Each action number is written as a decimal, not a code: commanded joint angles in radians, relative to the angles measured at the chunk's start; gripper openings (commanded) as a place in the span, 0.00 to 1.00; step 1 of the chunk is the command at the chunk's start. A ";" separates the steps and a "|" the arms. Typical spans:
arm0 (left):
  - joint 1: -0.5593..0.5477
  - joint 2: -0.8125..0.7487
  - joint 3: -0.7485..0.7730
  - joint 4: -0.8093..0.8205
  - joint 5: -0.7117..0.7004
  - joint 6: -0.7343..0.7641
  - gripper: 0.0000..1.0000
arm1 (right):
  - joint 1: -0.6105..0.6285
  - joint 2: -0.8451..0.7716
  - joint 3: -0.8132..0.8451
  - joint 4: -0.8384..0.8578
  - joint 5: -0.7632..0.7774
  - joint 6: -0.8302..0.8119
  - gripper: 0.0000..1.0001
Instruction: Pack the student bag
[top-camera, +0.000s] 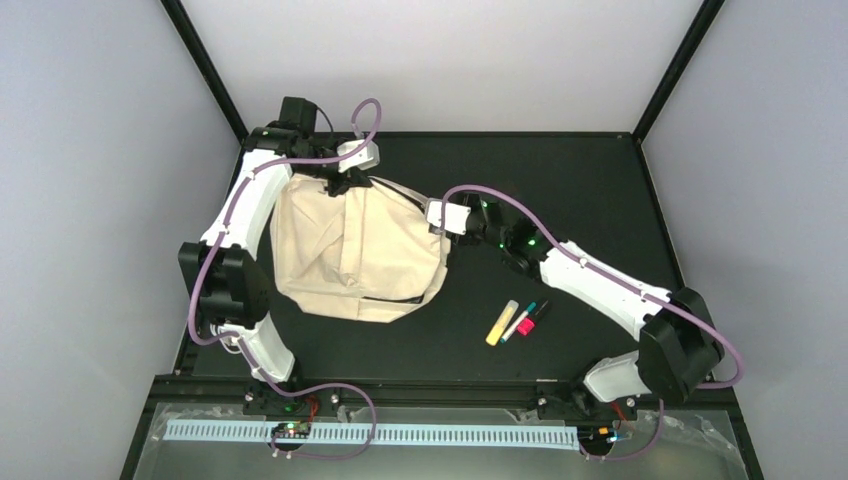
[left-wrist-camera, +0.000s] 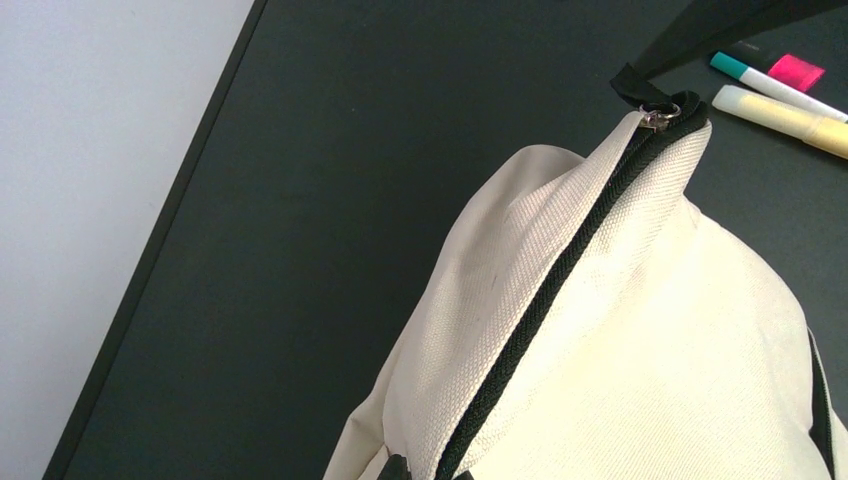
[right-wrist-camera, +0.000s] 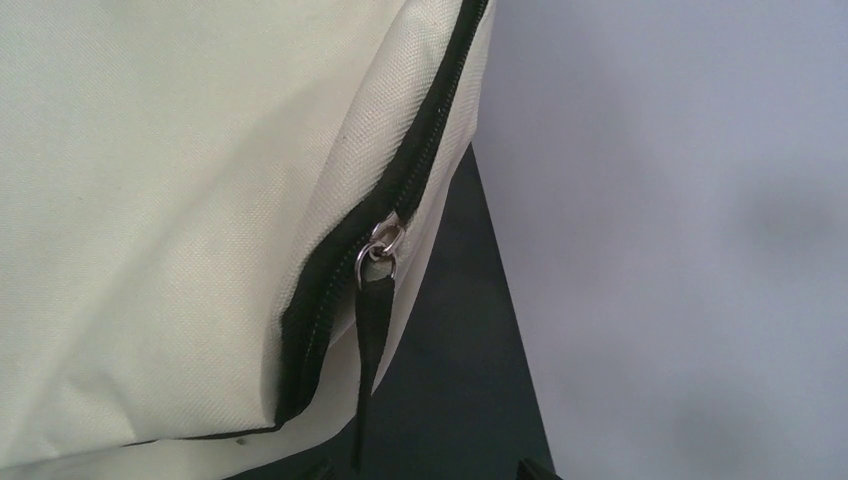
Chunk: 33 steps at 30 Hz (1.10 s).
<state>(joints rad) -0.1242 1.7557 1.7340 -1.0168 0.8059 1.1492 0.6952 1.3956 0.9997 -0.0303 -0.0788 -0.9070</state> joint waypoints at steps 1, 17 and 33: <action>-0.014 -0.044 0.019 0.014 0.041 0.000 0.02 | 0.012 0.036 0.024 0.079 0.022 -0.064 0.50; -0.019 -0.031 0.028 0.013 0.037 0.001 0.02 | 0.034 0.127 0.079 0.126 0.024 -0.072 0.39; -0.044 0.036 0.016 -0.156 0.074 0.088 0.15 | 0.054 0.072 -0.059 0.264 0.104 -0.057 0.01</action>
<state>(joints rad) -0.1402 1.7584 1.7340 -1.0523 0.8009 1.1656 0.7353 1.4960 0.9932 0.1226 -0.0303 -0.9714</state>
